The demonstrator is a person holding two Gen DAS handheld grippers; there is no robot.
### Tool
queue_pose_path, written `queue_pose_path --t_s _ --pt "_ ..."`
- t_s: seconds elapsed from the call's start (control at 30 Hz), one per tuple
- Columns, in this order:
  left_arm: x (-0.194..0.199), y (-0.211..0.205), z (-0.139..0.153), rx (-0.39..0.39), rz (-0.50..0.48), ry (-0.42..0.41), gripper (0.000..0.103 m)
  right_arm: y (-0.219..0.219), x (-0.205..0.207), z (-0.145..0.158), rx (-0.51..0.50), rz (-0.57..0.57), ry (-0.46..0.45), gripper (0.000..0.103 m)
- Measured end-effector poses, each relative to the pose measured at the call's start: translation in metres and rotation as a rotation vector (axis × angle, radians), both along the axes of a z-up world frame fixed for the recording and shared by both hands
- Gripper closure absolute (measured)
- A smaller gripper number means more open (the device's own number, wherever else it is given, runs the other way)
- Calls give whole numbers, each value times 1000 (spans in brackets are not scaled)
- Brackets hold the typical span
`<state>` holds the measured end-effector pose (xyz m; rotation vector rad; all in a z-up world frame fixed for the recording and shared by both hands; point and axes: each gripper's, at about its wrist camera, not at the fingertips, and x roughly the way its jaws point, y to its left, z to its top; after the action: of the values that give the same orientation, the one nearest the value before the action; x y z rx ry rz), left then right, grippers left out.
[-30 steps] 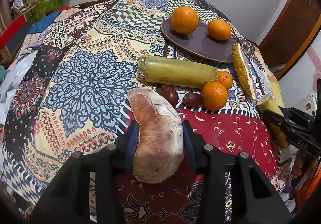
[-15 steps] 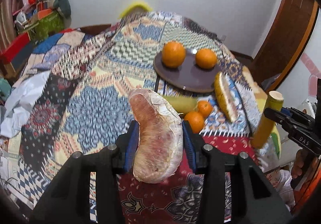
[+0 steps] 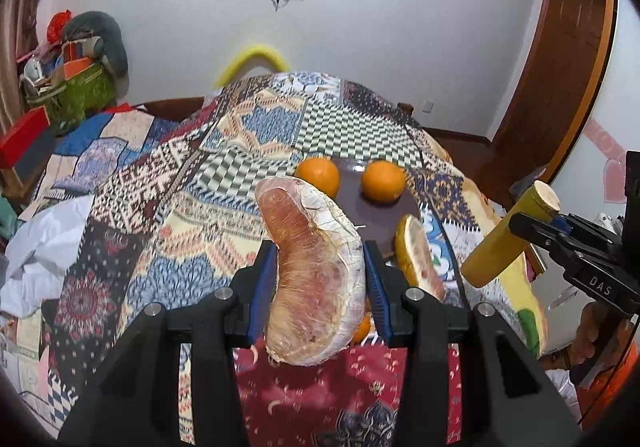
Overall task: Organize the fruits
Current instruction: 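Carry the banana and the pomelo segment over the dark plate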
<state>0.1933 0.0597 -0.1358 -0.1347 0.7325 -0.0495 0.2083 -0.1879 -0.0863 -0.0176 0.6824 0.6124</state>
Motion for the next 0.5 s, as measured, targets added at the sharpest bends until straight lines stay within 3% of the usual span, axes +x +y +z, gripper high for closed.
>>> queue_pose_path --t_s 0.5 --pt "48 -2 5 -9 -14 -41 60 19 37 4 26 29 -31 72"
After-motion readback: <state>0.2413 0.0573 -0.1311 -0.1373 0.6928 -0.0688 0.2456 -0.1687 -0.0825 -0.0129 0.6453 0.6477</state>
